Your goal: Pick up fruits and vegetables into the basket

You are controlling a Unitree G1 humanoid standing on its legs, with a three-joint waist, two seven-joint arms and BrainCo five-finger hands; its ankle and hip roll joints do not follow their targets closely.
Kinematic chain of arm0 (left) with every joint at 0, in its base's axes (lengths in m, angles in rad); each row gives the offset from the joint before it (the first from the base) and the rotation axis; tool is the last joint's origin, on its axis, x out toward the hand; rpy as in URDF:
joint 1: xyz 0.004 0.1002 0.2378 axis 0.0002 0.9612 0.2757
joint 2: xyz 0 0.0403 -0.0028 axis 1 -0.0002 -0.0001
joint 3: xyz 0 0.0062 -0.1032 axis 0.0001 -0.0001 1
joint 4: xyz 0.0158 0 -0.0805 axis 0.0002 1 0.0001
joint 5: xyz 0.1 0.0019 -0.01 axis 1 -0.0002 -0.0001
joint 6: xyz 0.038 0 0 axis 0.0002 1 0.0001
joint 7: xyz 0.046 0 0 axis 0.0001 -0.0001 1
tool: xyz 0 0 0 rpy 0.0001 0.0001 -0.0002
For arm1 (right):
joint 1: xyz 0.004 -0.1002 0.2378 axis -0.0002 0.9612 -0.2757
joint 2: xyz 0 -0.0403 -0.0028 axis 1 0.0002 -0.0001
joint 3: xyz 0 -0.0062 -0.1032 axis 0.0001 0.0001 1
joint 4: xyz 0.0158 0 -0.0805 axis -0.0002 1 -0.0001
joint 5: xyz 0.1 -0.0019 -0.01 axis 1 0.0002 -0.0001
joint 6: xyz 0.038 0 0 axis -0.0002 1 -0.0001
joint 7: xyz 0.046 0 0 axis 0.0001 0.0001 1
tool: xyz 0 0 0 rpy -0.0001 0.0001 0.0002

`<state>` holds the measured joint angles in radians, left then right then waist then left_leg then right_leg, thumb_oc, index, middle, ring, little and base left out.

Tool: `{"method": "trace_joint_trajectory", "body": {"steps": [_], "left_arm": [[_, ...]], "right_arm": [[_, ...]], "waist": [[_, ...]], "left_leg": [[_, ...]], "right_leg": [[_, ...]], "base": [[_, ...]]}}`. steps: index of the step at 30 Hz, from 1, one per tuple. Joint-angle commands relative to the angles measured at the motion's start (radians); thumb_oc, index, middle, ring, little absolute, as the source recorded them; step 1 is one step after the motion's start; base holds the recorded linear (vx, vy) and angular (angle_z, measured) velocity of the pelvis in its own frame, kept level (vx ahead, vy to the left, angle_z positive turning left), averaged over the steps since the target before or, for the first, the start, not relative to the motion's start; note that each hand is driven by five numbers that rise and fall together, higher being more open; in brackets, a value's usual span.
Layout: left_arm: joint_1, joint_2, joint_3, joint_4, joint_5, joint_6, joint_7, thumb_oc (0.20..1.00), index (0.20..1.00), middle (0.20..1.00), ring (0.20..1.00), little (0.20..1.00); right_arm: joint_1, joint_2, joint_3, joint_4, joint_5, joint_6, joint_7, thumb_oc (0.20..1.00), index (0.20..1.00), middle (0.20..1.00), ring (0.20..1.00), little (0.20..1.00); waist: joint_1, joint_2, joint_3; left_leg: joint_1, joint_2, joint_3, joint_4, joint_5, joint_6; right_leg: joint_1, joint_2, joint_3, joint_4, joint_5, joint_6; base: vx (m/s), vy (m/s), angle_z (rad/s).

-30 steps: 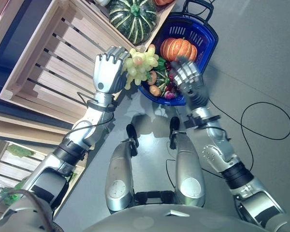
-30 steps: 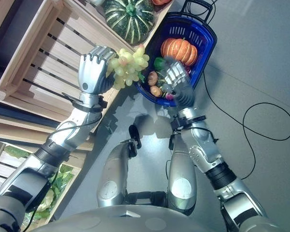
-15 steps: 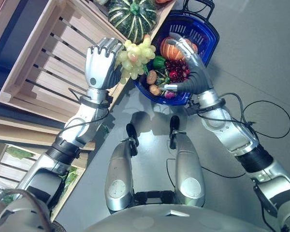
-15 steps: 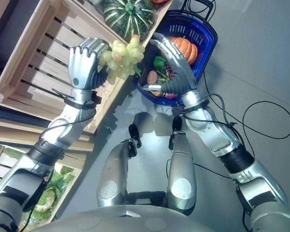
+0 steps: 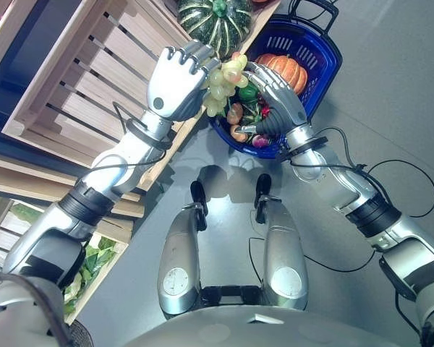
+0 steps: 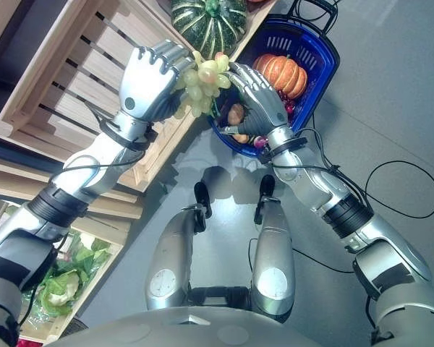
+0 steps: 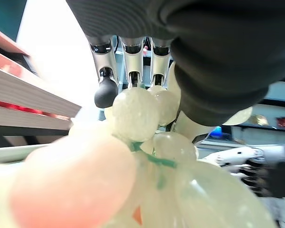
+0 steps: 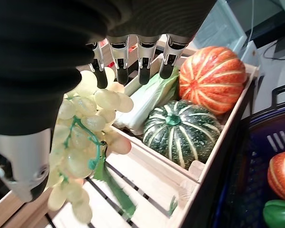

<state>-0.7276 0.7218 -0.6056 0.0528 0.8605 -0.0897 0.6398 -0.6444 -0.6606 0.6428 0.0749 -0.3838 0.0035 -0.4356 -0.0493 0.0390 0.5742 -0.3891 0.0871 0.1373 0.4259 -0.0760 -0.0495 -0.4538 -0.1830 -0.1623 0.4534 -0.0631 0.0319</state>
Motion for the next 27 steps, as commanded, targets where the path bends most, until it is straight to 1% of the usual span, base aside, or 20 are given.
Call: {"method": "trace_joint_trajectory", "body": {"steps": [1,3,6,7,10,15,17,18,20,25,26,27], "left_arm": [[-0.069,0.019,-0.034,-0.094,-0.028,-0.015,-0.017,0.2,0.2,0.2,0.2,0.2],[-0.073,0.014,-0.042,-0.09,-0.032,-0.011,-0.039,0.2,0.2,0.2,0.2,0.2],[-0.079,0.001,-0.057,-0.085,-0.036,0.001,-0.061,0.2,0.2,0.2,0.2,0.2],[-0.079,-0.005,-0.06,-0.082,-0.041,0.01,-0.078,0.2,0.2,0.2,0.2,0.2],[-0.068,-0.018,-0.063,-0.075,-0.04,0.027,-0.098,0.2,0.2,0.2,0.2,0.2],[-0.051,-0.044,-0.061,-0.072,-0.041,0.05,-0.111,0.2,0.2,0.2,0.2,0.2],[-0.043,-0.055,-0.059,-0.065,-0.036,0.06,-0.109,0.2,0.2,0.2,0.2,0.2],[-0.039,-0.064,-0.062,-0.063,-0.037,0.075,-0.107,0.2,0.2,0.2,0.2,0.2],[-0.035,-0.068,-0.06,-0.063,-0.037,0.077,-0.107,0.2,0.2,0.2,0.2,0.2],[-0.022,-0.078,-0.054,-0.07,-0.024,0.072,-0.094,0.2,0.2,0.2,0.2,0.2],[-0.023,-0.083,-0.055,-0.074,-0.024,0.071,-0.093,0.2,0.2,0.2,0.2,0.2],[-0.023,-0.083,-0.056,-0.074,-0.024,0.07,-0.093,0.2,0.2,0.2,0.2,0.2]], "right_arm": [[-0.053,0.012,0.0,-0.017,-0.033,-0.003,-0.12,1.0,1.0,1.0,1.0,1.0],[-0.049,0.014,-0.012,-0.005,-0.029,-0.007,-0.157,1.0,1.0,1.0,1.0,1.0],[-0.037,0.021,-0.029,0.007,-0.003,-0.033,-0.195,1.0,1.0,1.0,1.0,1.0],[-0.024,0.023,-0.043,0.007,0.012,-0.058,-0.215,1.0,1.0,1.0,1.0,1.0],[-0.006,0.027,-0.066,-0.006,0.062,-0.099,-0.222,1.0,1.0,1.0,1.0,1.0],[0.016,0.042,-0.084,-0.032,0.101,-0.128,-0.21,1.0,1.0,1.0,1.0,1.0],[0.02,0.047,-0.089,-0.035,0.117,-0.143,-0.202,1.0,1.0,1.0,1.0,1.0],[0.019,0.053,-0.087,-0.043,0.134,-0.153,-0.186,1.0,1.0,1.0,1.0,1.0],[0.019,0.056,-0.088,-0.05,0.149,-0.155,-0.174,1.0,1.0,1.0,1.0,1.0],[0.019,0.076,-0.072,-0.072,0.239,-0.154,-0.088,1.0,1.0,1.0,1.0,1.0],[0.015,0.085,-0.062,-0.076,0.285,-0.153,-0.048,1.0,1.0,1.0,1.0,1.0],[0.014,0.087,-0.06,-0.076,0.298,-0.154,-0.036,1.0,1.0,1.0,1.0,1.0]], "waist": [[0.004,-0.032,-0.054],[0.001,-0.033,-0.054],[-0.003,-0.032,-0.054],[-0.009,-0.033,-0.054],[-0.014,-0.033,-0.054],[-0.019,-0.03,-0.054],[-0.021,-0.029,-0.054],[-0.023,-0.028,-0.054],[-0.022,-0.027,-0.054],[-0.017,-0.024,-0.054],[-0.015,-0.024,-0.054],[-0.015,-0.024,-0.054]], "left_leg": [[0.016,-0.036,0.009,0.005,-0.088,0.03],[0.017,-0.036,0.009,0.005,-0.089,0.03],[0.018,-0.035,0.01,0.001,-0.09,0.03],[0.016,-0.033,0.011,0.002,-0.092,0.031],[0.017,-0.032,0.013,-0.002,-0.093,0.03],[0.016,-0.032,0.016,0.001,-0.096,0.029],[0.016,-0.031,0.017,0.001,-0.096,0.027],[0.014,-0.032,0.017,0.003,-0.097,0.027],[0.014,-0.032,0.017,0.004,-0.097,0.027],[0.011,-0.034,0.017,0.004,-0.095,0.025],[0.009,-0.035,0.016,0.003,-0.094,0.024],[0.009,-0.036,0.016,0.003,-0.094,0.024]], "right_leg": [[0.061,-0.024,-0.005,-0.045,-0.042,0.08],[0.062,-0.023,-0.003,-0.047,-0.042,0.08],[0.062,-0.022,-0.001,-0.052,-0.041,0.082],[0.056,-0.022,0.001,-0.05,-0.04,0.083],[0.053,-0.021,0.002,-0.051,-0.04,0.084],[0.049,-0.022,0.003,-0.049,-0.042,0.084],[0.048,-0.023,0.002,-0.047,-0.043,0.083],[0.045,-0.023,0.003,-0.044,-0.045,0.083],[0.045,-0.025,0.002,-0.043,-0.046,0.083],[0.043,-0.03,-0.006,-0.04,-0.049,0.08],[0.042,-0.031,-0.008,-0.039,-0.049,0.079],[0.041,-0.032,-0.009,-0.039,-0.049,0.079]], "base": [[0.0,0.0,0.0],[0.0,0.0,0.0],[0.0,0.0,0.0],[0.0,0.0,0.0],[0.0,0.0,0.0],[0.0,0.0,0.0],[0.0,0.017,0.0],[0.0,0.0,0.0],[0.0,0.007,-0.02],[0.0,0.0,0.0],[0.0,0.0,0.0],[0.0,0.0,0.0]]}}
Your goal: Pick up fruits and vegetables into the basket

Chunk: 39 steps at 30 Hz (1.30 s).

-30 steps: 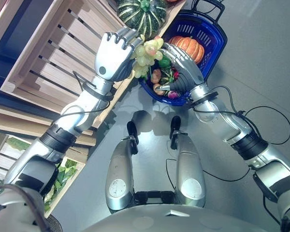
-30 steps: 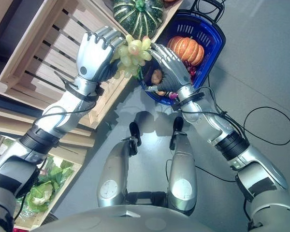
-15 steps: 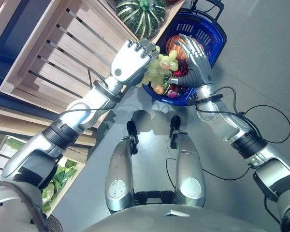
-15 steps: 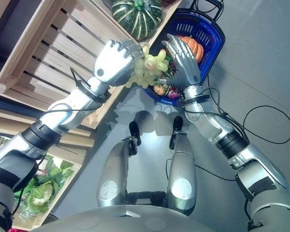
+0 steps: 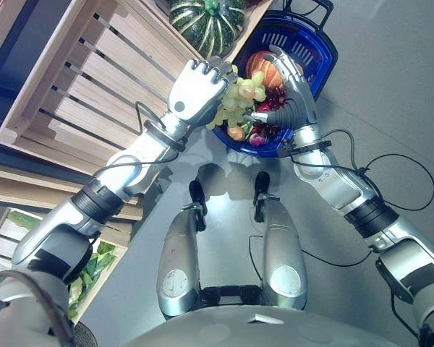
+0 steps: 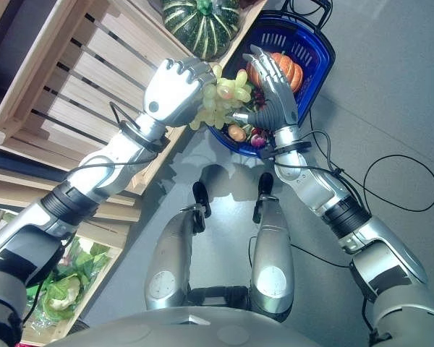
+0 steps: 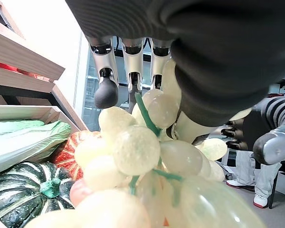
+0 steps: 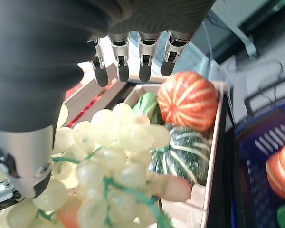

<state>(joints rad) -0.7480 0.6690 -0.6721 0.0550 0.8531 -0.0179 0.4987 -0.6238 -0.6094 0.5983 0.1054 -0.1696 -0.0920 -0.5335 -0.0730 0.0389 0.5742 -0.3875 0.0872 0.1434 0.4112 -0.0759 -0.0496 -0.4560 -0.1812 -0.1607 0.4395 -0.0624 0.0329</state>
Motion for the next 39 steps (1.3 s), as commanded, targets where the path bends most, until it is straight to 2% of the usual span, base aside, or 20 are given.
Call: {"method": "trace_joint_trajectory", "body": {"steps": [1,7,12,16,17,21,23,28,29,30,31,34,39], "left_arm": [[-0.004,-0.033,0.01,-0.075,-0.015,-0.005,0.049,0.2,0.2,0.2,0.2,0.2],[-0.002,-0.053,0.004,-0.101,-0.003,-0.014,0.034,0.2,0.2,0.2,0.2,0.2],[-0.016,-0.064,-0.01,-0.119,0.014,-0.031,0.017,0.2,0.2,0.2,0.2,0.2],[-0.028,-0.066,-0.022,-0.121,0.018,-0.045,-0.002,0.2,0.2,0.2,0.2,0.2],[-0.035,-0.061,-0.032,-0.129,0.018,-0.057,-0.019,0.2,0.2,0.2,0.2,0.2],[-0.047,-0.055,-0.046,-0.135,0.017,-0.069,-0.031,0.2,0.2,0.2,0.2,0.2],[-0.055,-0.057,-0.055,-0.138,0.027,-0.073,-0.036,0.2,0.2,0.2,0.2,0.2],[-0.088,-0.046,-0.085,-0.118,0.038,-0.072,-0.031,0.2,0.2,0.2,0.2,0.2],[-0.09,-0.044,-0.087,-0.116,0.038,-0.074,-0.03,0.2,0.2,0.2,0.2,0.2],[-0.096,-0.038,-0.09,-0.112,0.038,-0.077,-0.028,0.2,0.2,0.2,0.2,0.2],[-0.101,-0.033,-0.096,-0.107,0.034,-0.077,-0.026,0.2,0.2,0.2,0.2,0.2],[-0.111,-0.021,-0.107,-0.096,0.023,-0.086,-0.022,0.2,0.2,0.2,0.2,0.2],[-0.116,-0.018,-0.119,-0.082,0.003,-0.086,-0.021,0.2,0.2,0.2,0.2,0.2]], "right_arm": [[-0.008,0.044,-0.007,-0.11,0.118,-0.056,0.087,1.0,1.0,1.0,1.0,1.0],[-0.016,0.071,0.021,-0.128,0.142,-0.022,0.099,1.0,1.0,1.0,1.0,1.0],[-0.041,0.088,0.047,-0.12,0.119,0.059,0.13,1.0,1.0,1.0,1.0,1.0],[-0.052,0.091,0.064,-0.11,0.096,0.084,0.136,1.0,1.0,1.0,1.0,1.0],[-0.067,0.09,0.078,-0.11,0.083,0.114,0.132,1.0,1.0,1.0,1.0,1.0],[-0.088,0.089,0.091,-0.102,0.051,0.153,0.125,1.0,1.0,1.0,1.0,1.0],[-0.109,0.092,0.101,-0.09,-0.011,0.196,0.131,1.0,1.0,1.0,1.0,1.0],[-0.157,0.074,0.151,-0.039,-0.119,0.311,0.225,1.0,1.0,1.0,1.0,1.0],[-0.16,0.071,0.157,-0.033,-0.118,0.315,0.233,0.95,0.95,0.95,0.95,0.95],[-0.164,0.067,0.167,-0.021,-0.123,0.318,0.245,0.667,0.667,0.667,0.667,0.667],[-0.17,0.064,0.178,-0.01,-0.131,0.316,0.253,0.2,0.2,0.2,0.2,0.2],[-0.182,0.058,0.195,0.012,-0.13,0.322,0.266,0.2,0.2,0.2,0.2,0.2],[-0.185,0.063,0.213,0.042,-0.087,0.284,0.255,0.2,0.2,0.2,0.2,0.2]], "waist": [[0.01,-0.024,-0.054],[0.018,-0.026,-0.054],[0.022,-0.028,-0.054],[0.024,-0.03,-0.054],[0.026,-0.033,-0.054],[0.029,-0.036,-0.054],[0.03,-0.036,-0.054],[0.035,-0.039,-0.054],[0.036,-0.04,-0.054],[0.038,-0.042,-0.054],[0.039,-0.043,-0.054],[0.045,-0.045,-0.054],[0.049,-0.048,-0.054]], "left_leg": [[0.007,-0.036,0.009,0.016,-0.092,0.024],[0.008,-0.039,0.009,0.011,-0.089,0.024],[0.012,-0.039,0.009,0.007,-0.086,0.024],[0.015,-0.039,0.011,0.005,-0.087,0.025],[0.021,-0.039,0.012,0.0,-0.086,0.027],[0.022,-0.038,0.012,0.002,-0.087,0.028],[0.022,-0.038,0.011,0.003,-0.088,0.028],[0.024,-0.039,0.01,0.002,-0.09,0.03],[0.025,-0.038,0.01,0.001,-0.09,0.031],[0.026,-0.038,0.009,0.0,-0.09,0.032],[0.028,-0.037,0.009,-0.003,-0.09,0.033],[0.024,-0.036,0.008,-0.003,-0.089,0.033],[0.02,-0.035,0.001,-0.003,-0.09,0.033]], "right_leg": [[0.043,-0.034,-0.013,-0.024,-0.05,0.078],[0.043,-0.037,-0.02,-0.023,-0.05,0.078],[0.049,-0.038,-0.024,-0.027,-0.048,0.078],[0.052,-0.037,-0.024,-0.028,-0.049,0.079],[0.058,-0.037,-0.023,-0.034,-0.046,0.081],[0.061,-0.036,-0.023,-0.036,-0.044,0.081],[0.061,-0.036,-0.022,-0.037,-0.043,0.082],[0.065,-0.035,-0.019,-0.041,-0.04,0.085],[0.066,-0.035,-0.018,-0.042,-0.039,0.085],[0.068,-0.035,-0.018,-0.045,-0.038,0.085],[0.069,-0.035,-0.018,-0.047,-0.037,0.085],[0.067,-0.036,-0.02,-0.048,-0.035,0.086],[0.067,-0.035,-0.022,-0.051,-0.035,0.085]], "base": [[0.0,0.0,0.0],[0.0,0.0,0.0],[0.0,0.0,0.0],[0.0,0.0,0.0],[0.0,0.0,0.0],[0.0,0.0,0.0],[0.0,0.0,0.0],[0.0,0.0,0.0],[0.0,-0.031,0.0],[0.0,-0.031,0.01],[0.0,-0.033,0.03],[-0.01,-0.039,0.04],[0.0,0.0,0.0]]}}
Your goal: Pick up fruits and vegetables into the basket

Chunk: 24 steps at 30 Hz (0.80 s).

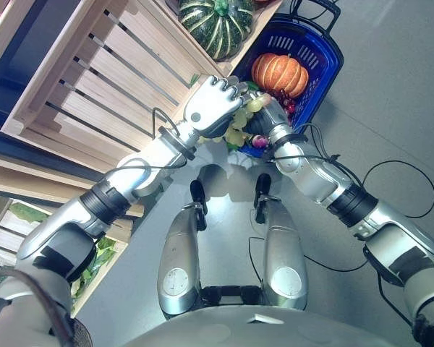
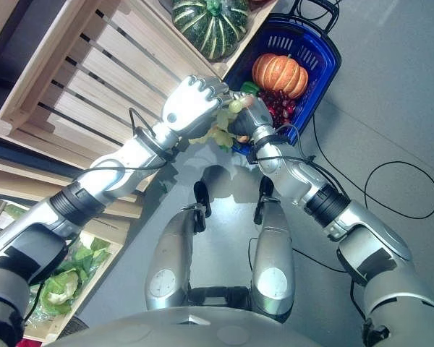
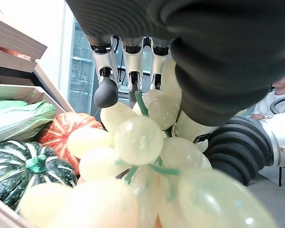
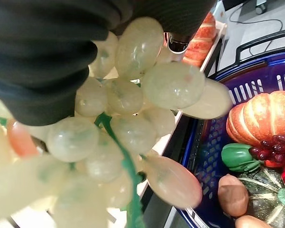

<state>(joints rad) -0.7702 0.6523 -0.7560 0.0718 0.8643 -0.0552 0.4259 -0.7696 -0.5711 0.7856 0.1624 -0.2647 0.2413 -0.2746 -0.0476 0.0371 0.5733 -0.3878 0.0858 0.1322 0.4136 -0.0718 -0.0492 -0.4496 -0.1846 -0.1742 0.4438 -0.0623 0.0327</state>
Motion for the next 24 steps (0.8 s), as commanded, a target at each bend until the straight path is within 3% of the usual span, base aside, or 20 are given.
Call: {"method": "trace_joint_trajectory", "body": {"steps": [1,10,11,12,13,18,24], "left_arm": [[-0.093,-0.003,-0.035,-0.1,-0.008,-0.048,0.049,0.2,0.2,0.2,0.2,0.2],[-0.079,-0.01,-0.017,-0.111,-0.032,-0.075,0.008,0.2,0.2,0.2,0.2,0.2],[-0.075,-0.014,-0.014,-0.113,-0.037,-0.072,-0.005,0.448,0.448,0.448,0.448,0.448],[-0.072,-0.016,-0.012,-0.115,-0.038,-0.067,-0.013,0.529,0.529,0.529,0.529,0.529],[-0.069,-0.021,-0.013,-0.108,-0.055,-0.054,-0.049,1.0,1.0,1.0,1.0,1.0],[0.003,-0.049,-0.001,-0.089,-0.286,0.002,-0.221,1.0,1.0,1.0,1.0,1.0],[0.151,-0.085,0.047,-0.011,-0.537,0.07,-0.302,1.0,1.0,1.0,1.0,1.0]], "right_arm": [[-0.04,0.026,0.025,-0.016,0.011,-0.052,0.0,0.2,0.2,0.2,0.2,0.2],[-0.047,0.033,0.016,-0.047,0.102,-0.067,0.074,0.2,0.2,0.2,0.2,0.2],[-0.046,0.037,0.015,-0.052,0.118,-0.065,0.082,0.2,0.2,0.2,0.2,0.2],[-0.045,0.039,0.014,-0.054,0.127,-0.066,0.086,0.2,0.2,0.2,0.2,0.2],[-0.044,0.042,0.012,-0.051,0.146,-0.075,0.101,0.2,0.2,0.2,0.2,0.2],[-0.008,0.036,-0.023,-0.107,0.149,-0.059,0.11,0.2,0.2,0.2,0.2,0.2],[0.053,0.02,-0.105,-0.168,0.08,-0.032,0.108,0.2,0.2,0.2,0.2,0.2]], "waist": [[0.025,-0.046,-0.053],[0.033,-0.053,-0.053],[0.034,-0.054,-0.053],[0.035,-0.055,-0.053],[0.034,-0.055,-0.053],[0.031,-0.058,-0.053],[0.031,-0.044,-0.053]], "left_leg": [[0.02,-0.034,0.012,-0.006,-0.093,0.032],[0.016,-0.032,0.013,-0.007,-0.091,0.032],[0.017,-0.031,0.014,-0.007,-0.09,0.032],[0.017,-0.031,0.014,-0.008,-0.09,0.032],[0.02,-0.03,0.015,-0.01,-0.088,0.032],[0.019,-0.024,0.012,-0.017,-0.079,0.029],[0.025,-0.018,0.016,-0.021,-0.077,0.028]], "right_leg": [[0.06,-0.031,-0.008,-0.056,-0.035,0.085],[0.06,-0.029,-0.014,-0.057,-0.033,0.085],[0.062,-0.029,-0.016,-0.058,-0.033,0.084],[0.063,-0.029,-0.017,-0.059,-0.033,0.084],[0.065,-0.027,-0.017,-0.061,-0.032,0.084],[0.063,-0.019,-0.021,-0.06,-0.028,0.085],[0.062,-0.01,-0.023,-0.05,-0.041,0.082]], "base": [[0.0,0.0,0.0],[-0.01,-0.015,0.0],[0.0,0.0,0.0],[-0.01,-0.033,0.01],[0.0,0.0,0.0],[-0.01,-0.033,0.01],[0.0,0.0,0.0]]}}
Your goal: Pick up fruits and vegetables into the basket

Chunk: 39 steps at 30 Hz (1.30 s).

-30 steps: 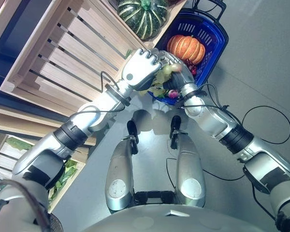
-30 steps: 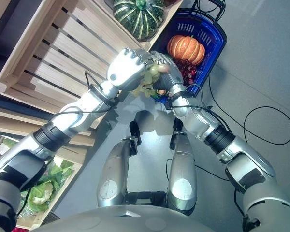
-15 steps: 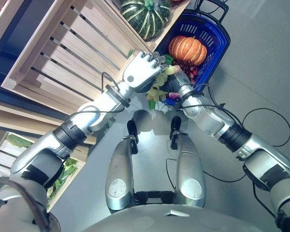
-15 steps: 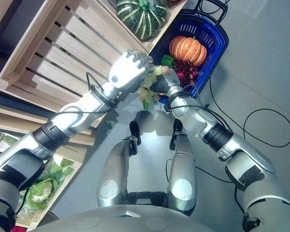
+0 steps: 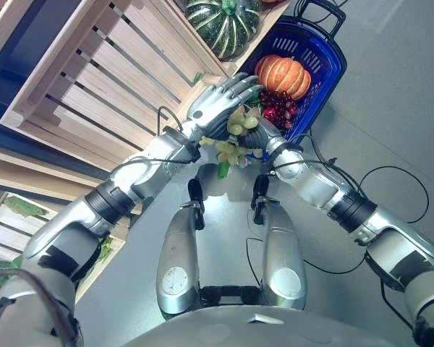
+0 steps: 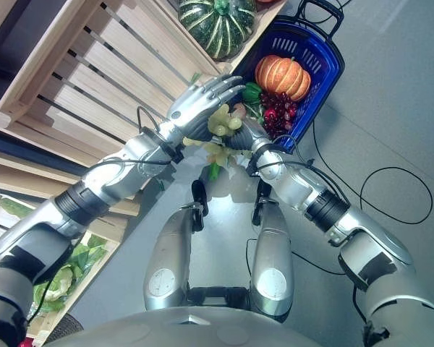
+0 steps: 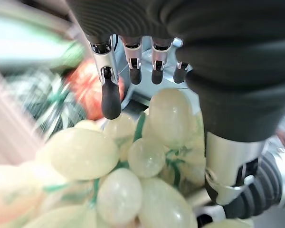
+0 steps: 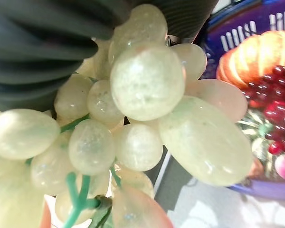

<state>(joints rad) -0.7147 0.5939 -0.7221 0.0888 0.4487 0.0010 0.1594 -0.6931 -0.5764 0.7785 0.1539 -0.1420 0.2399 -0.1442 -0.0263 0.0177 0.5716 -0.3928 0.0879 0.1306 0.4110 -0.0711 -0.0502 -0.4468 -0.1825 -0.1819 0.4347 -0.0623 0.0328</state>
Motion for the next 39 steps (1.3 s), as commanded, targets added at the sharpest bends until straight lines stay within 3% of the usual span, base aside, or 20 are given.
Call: {"method": "trace_joint_trajectory", "body": {"steps": [1,3,7,10,16,26,32,35,39], "left_arm": [[0.122,-0.025,0.019,-0.013,-0.133,0.013,-0.047,1.0,1.0,1.0,1.0,1.0],[0.184,-0.013,0.043,0.002,-0.174,0.017,-0.053,1.0,1.0,1.0,1.0,1.0],[0.282,0.017,0.085,0.03,-0.203,-0.042,-0.053,1.0,1.0,1.0,1.0,1.0],[0.386,0.051,0.16,0.03,-0.324,-0.143,-0.088,1.0,1.0,1.0,1.0,1.0],[0.566,0.064,0.301,0.016,-0.596,-0.286,-0.293,1.0,1.0,1.0,1.0,1.0],[0.682,0.038,0.328,0.088,-0.76,-0.278,-0.421,1.0,1.0,1.0,1.0,1.0],[0.708,-0.032,0.305,0.18,-0.899,-0.281,-0.325,1.0,1.0,1.0,1.0,1.0],[0.72,-0.058,0.332,0.213,-0.9,-0.304,-0.275,1.0,1.0,1.0,1.0,1.0],[0.752,-0.073,0.357,0.243,-0.91,-0.284,-0.273,1.0,1.0,1.0,1.0,1.0]], "right_arm": [[-0.015,0.019,-0.117,-0.169,-0.058,-0.021,-0.023,0.2,0.2,0.2,0.2,0.2],[0.007,-0.002,-0.151,-0.193,-0.089,0.008,-0.023,0.2,0.2,0.2,0.2,0.2],[0.037,-0.041,-0.208,-0.21,-0.124,0.05,-0.028,0.2,0.2,0.2,0.2,0.2],[0.076,-0.095,-0.287,-0.234,-0.138,0.085,-0.021,0.2,0.2,0.2,0.2,0.2],[0.153,-0.179,-0.479,-0.203,-0.114,0.095,-0.026,0.2,0.2,0.2,0.2,0.2],[0.118,-0.241,-0.59,0.0,0.082,0.073,-0.084,0.2,0.2,0.2,0.2,0.2],[-0.005,-0.252,-0.586,0.225,0.34,0.024,-0.099,0.2,0.2,0.2,0.2,0.2],[-0.047,-0.24,-0.597,0.335,0.425,-0.034,-0.093,0.2,0.2,0.2,0.2,0.2],[-0.074,-0.237,-0.609,0.415,0.509,-0.046,-0.078,0.2,0.2,0.2,0.2,0.2]], "waist": [[0.01,-0.022,-0.052],[0.012,-0.016,-0.052],[0.018,-0.005,-0.052],[0.022,0.008,-0.052],[0.031,0.034,-0.052],[0.056,0.069,-0.052],[0.092,0.123,-0.052],[0.115,0.156,-0.052],[0.137,0.192,-0.052]], "left_leg": [[0.028,-0.02,0.018,-0.018,-0.077,0.028],[0.025,-0.019,0.019,-0.015,-0.075,0.027],[0.018,-0.019,0.017,-0.012,-0.07,0.024],[0.01,-0.017,0.018,-0.013,-0.064,0.022],[-0.033,-0.013,0.028,-0.001,-0.057,0.027],[-0.131,-0.017,0.02,0.024,-0.065,0.026],[-0.247,-0.034,0.009,0.052,-0.051,0.028],[-0.293,-0.047,0.005,0.054,-0.042,0.028],[-0.336,-0.059,-0.004,0.056,-0.029,0.028]], "right_leg": [[0.058,-0.012,-0.018,-0.039,-0.043,0.08],[0.056,-0.011,-0.023,-0.033,-0.045,0.076],[0.051,-0.011,-0.031,-0.025,-0.049,0.069],[0.04,-0.014,-0.039,-0.014,-0.053,0.063],[-0.014,-0.022,-0.058,0.045,-0.072,0.047],[-0.137,-0.032,-0.063,0.151,-0.124,0.041],[-0.267,-0.05,-0.075,0.244,-0.156,0.018],[-0.325,-0.061,-0.082,0.28,-0.173,0.004],[-0.383,-0.071,-0.082,0.319,-0.19,-0.012]], "base": [[0.0,0.0,0.0],[0.0,0.0,0.0],[0.0,0.0,0.0],[0.01,0.005,0.03],[0.01,0.017,0.07],[0.02,-0.001,0.05],[-0.02,-0.017,0.1],[-0.03,-0.024,0.1],[0.0,-0.016,0.16]]}}
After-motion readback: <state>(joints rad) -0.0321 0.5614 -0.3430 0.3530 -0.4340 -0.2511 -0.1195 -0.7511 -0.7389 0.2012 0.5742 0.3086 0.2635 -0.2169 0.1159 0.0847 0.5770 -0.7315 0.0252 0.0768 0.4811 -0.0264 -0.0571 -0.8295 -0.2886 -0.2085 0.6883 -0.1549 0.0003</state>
